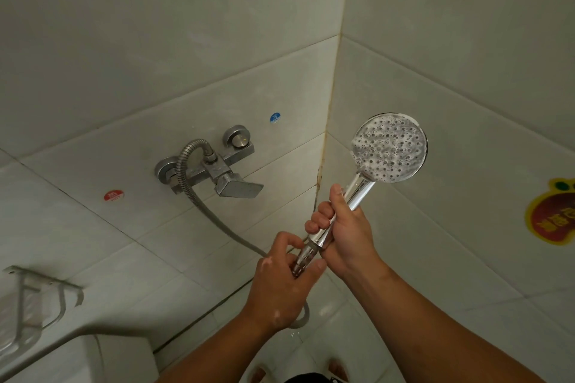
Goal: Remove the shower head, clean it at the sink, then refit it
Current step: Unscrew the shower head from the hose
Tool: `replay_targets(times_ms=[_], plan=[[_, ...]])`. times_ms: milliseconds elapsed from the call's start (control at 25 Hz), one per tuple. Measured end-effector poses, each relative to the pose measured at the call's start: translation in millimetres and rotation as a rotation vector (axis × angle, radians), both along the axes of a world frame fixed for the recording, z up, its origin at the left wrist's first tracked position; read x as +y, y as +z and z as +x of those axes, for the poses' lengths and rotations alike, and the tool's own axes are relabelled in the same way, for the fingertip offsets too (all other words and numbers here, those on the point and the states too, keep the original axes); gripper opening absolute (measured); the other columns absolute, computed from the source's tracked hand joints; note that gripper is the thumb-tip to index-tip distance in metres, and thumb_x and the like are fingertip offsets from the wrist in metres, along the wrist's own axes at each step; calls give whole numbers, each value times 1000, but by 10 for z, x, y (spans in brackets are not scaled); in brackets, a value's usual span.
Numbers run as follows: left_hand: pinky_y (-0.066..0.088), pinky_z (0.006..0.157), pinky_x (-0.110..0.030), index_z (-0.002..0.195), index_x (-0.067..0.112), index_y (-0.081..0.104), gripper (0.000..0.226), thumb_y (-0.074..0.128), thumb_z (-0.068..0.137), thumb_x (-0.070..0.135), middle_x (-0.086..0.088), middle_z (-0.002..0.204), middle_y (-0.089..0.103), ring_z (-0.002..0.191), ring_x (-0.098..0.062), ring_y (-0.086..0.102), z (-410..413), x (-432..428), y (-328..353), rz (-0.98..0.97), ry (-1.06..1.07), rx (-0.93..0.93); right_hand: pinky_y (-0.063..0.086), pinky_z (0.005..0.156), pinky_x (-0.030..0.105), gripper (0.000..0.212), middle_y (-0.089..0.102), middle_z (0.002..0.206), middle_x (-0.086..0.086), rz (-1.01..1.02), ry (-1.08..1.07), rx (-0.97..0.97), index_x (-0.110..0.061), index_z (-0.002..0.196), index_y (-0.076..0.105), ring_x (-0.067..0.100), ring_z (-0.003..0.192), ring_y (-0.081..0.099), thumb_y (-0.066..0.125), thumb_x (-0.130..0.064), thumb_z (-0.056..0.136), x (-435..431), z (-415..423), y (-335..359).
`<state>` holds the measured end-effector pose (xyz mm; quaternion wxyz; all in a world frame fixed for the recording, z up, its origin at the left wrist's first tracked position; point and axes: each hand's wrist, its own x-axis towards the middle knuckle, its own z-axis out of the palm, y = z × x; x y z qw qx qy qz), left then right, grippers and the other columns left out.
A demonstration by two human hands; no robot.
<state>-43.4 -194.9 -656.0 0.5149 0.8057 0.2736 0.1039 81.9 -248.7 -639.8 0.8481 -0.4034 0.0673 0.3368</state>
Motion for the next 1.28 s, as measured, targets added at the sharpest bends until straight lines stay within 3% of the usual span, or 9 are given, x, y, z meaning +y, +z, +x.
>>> replay_targets(times_ms=[160, 320, 480, 600, 680, 920, 1040, 1120, 1280], plan=[[41, 52, -27, 72, 26, 58, 35, 42, 102, 36, 3, 52, 50, 46, -4, 44, 45, 6, -10, -46, 17, -4, 40, 48, 26, 24, 34, 60, -2, 6, 0, 5, -19, 81, 46, 10, 47, 37, 58, -28, 100, -15, 20, 3], [39, 48, -20, 90, 28, 55, 21, 56, 91, 49, 3, 53, 53, 45, -4, 43, 27, 0, -53, -11, 8, -18, 40, 48, 27, 24, 35, 60, -2, -5, -2, 7, -18, 82, 47, 10, 48, 38, 58, -28, 101, -13, 35, -13], [39, 53, -23, 70, 28, 56, 37, 39, 102, 37, 5, 51, 50, 48, -5, 45, 67, 19, -81, 0, 20, 9, 40, 48, 26, 24, 34, 61, -2, 0, 7, 14, -19, 82, 46, 10, 48, 37, 58, -27, 101, -12, 50, -3], [40, 49, -22, 84, 32, 55, 23, 48, 91, 53, 4, 53, 50, 47, -5, 43, 49, 27, -74, 5, 16, -13, 40, 48, 27, 25, 34, 60, -2, 6, 9, 12, -19, 81, 47, 10, 48, 37, 58, -27, 101, 1, 52, -17], [39, 49, -21, 87, 28, 55, 19, 56, 93, 46, 6, 53, 50, 47, -5, 43, 38, 19, -79, 27, 13, -10, 41, 48, 27, 24, 35, 60, -2, 8, 11, 8, -19, 82, 46, 10, 48, 38, 58, -27, 101, 13, 60, -17], [40, 53, -22, 82, 27, 60, 30, 41, 104, 36, 4, 54, 51, 49, -5, 46, 70, 35, -85, 27, -6, 32, 39, 48, 26, 24, 36, 59, -3, 21, -2, 27, -20, 81, 47, 10, 48, 37, 59, -28, 100, 46, 114, -2], [44, 57, -34, 77, 21, 53, 33, 45, 100, 43, 4, 59, 48, 54, -7, 43, 63, 54, -90, 1, -15, 51, 40, 48, 27, 24, 35, 59, -3, 7, 4, 10, -19, 82, 46, 11, 48, 37, 58, -27, 101, 43, 122, -34], [41, 58, -28, 75, 19, 50, 34, 47, 99, 43, 6, 63, 48, 58, -7, 42, 77, 126, -99, 37, -48, 109, 41, 49, 28, 23, 34, 60, -2, -27, 14, -32, -20, 83, 46, 12, 50, 37, 58, -26, 102, 28, 145, -102], [41, 69, -22, 96, 15, 59, 26, 46, 102, 37, -1, 91, 62, 85, -15, 56, 288, 624, -113, 129, 69, 182, 42, 50, 30, 23, 35, 61, -1, -136, 39, -111, -19, 82, 46, 13, 50, 37, 58, -22, 102, -25, 189, -274]])
